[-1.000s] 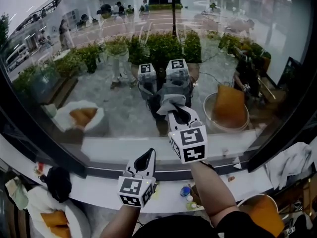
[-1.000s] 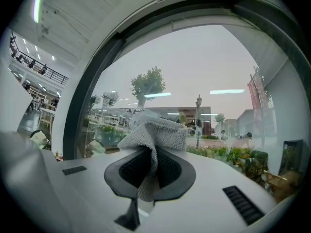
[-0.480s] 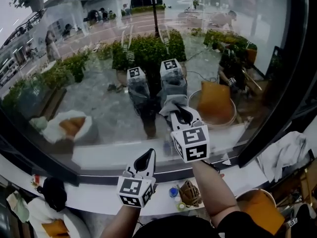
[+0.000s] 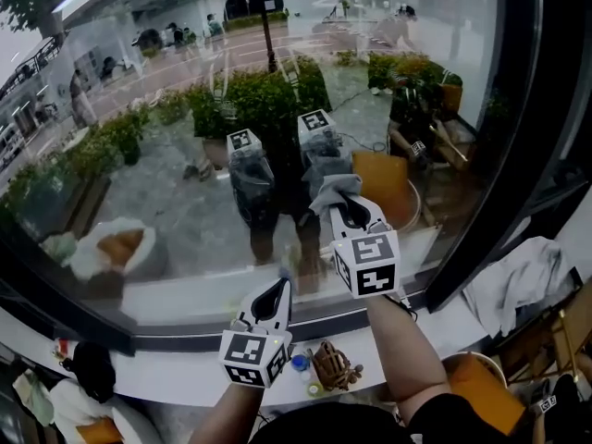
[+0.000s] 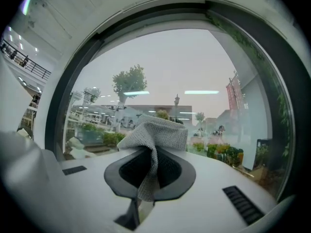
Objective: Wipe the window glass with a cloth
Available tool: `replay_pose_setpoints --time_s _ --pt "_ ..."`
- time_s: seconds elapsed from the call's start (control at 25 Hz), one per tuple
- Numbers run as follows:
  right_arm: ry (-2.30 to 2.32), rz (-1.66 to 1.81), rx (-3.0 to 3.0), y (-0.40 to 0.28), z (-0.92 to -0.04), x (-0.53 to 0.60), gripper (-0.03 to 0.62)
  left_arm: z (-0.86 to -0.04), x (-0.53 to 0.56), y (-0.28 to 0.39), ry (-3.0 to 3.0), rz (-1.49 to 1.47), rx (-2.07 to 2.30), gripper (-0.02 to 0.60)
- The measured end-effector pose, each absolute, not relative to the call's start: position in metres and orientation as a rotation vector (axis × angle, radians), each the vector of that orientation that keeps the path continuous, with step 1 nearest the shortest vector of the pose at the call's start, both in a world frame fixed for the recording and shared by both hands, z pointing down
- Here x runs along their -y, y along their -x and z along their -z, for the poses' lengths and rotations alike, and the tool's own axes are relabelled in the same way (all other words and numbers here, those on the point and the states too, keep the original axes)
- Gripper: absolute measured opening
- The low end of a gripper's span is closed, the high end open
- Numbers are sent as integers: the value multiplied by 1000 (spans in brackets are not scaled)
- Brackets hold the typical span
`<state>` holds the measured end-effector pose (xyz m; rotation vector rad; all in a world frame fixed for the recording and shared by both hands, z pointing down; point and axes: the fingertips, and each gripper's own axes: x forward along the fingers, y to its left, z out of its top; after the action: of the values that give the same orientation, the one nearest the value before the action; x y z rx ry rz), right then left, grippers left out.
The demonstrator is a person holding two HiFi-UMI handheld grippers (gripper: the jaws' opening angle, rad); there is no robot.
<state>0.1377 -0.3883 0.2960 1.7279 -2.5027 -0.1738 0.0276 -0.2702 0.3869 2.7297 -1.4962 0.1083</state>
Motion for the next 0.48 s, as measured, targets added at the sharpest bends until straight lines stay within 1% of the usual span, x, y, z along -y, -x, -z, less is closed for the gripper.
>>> replay_pose_setpoints --time_s 0.28,0.48 --pt "-1780 139 2445 -225 -303 395 38 -389 269 -97 -2735 -117 1466 8" --pt "-1799 120 2424 -255 -311 394 38 -392 263 -117 -2742 -137 1457 8"
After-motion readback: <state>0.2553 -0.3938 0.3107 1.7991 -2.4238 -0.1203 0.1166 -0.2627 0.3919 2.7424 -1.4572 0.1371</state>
